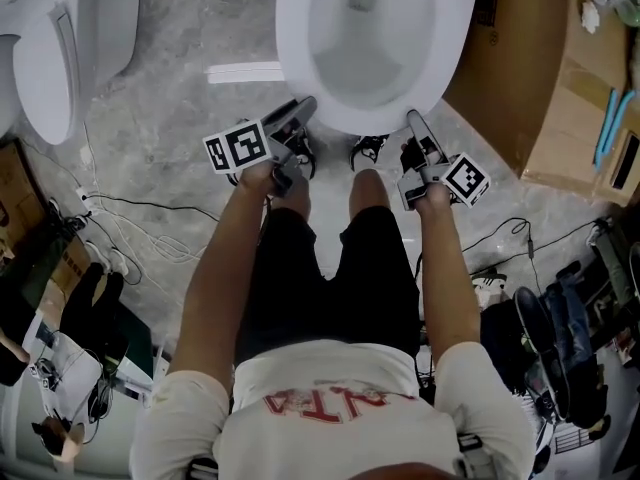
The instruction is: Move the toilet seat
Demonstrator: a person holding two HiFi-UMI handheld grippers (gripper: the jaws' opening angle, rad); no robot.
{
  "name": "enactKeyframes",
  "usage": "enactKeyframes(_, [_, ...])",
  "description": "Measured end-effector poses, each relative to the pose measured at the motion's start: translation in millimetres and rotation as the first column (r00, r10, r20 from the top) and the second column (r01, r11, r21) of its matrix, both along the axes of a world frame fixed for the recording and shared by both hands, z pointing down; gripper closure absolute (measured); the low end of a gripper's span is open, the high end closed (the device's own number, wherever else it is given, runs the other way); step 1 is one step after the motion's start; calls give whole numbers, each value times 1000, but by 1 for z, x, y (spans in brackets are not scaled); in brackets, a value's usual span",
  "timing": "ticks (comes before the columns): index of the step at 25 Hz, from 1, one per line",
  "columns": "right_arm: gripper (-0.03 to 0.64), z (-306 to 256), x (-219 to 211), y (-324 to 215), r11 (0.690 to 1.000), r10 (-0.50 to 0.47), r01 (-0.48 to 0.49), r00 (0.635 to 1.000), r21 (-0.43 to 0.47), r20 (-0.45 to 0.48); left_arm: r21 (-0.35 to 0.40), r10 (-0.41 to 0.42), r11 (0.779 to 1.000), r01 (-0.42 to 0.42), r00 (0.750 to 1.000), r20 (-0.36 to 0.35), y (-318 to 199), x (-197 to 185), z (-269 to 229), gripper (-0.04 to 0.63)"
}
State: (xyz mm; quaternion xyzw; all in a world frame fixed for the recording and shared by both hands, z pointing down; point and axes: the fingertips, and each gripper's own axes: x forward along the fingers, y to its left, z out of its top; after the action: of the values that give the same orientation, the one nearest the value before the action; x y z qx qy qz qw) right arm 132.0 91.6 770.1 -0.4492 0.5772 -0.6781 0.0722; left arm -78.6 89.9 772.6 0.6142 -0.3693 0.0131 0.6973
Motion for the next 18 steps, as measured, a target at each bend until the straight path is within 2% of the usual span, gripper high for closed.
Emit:
enactKeyframes(7, [485,-10,3,0,1000,6,-5,999,17,-39,6,-28,1000,28,999,-26,-3,-3,-16,453])
enactKeyframes(12, [482,-31,-1,-7,998,6,-5,1000,68,-16,23,-18,1000,19,999,-46,-7,-2,-35,454])
enactKeyframes(18, [480,-57,1,-13,997,17,-16,1000,80,-6,32,-66,997,69,994,-87,-14,-1,-61,459])
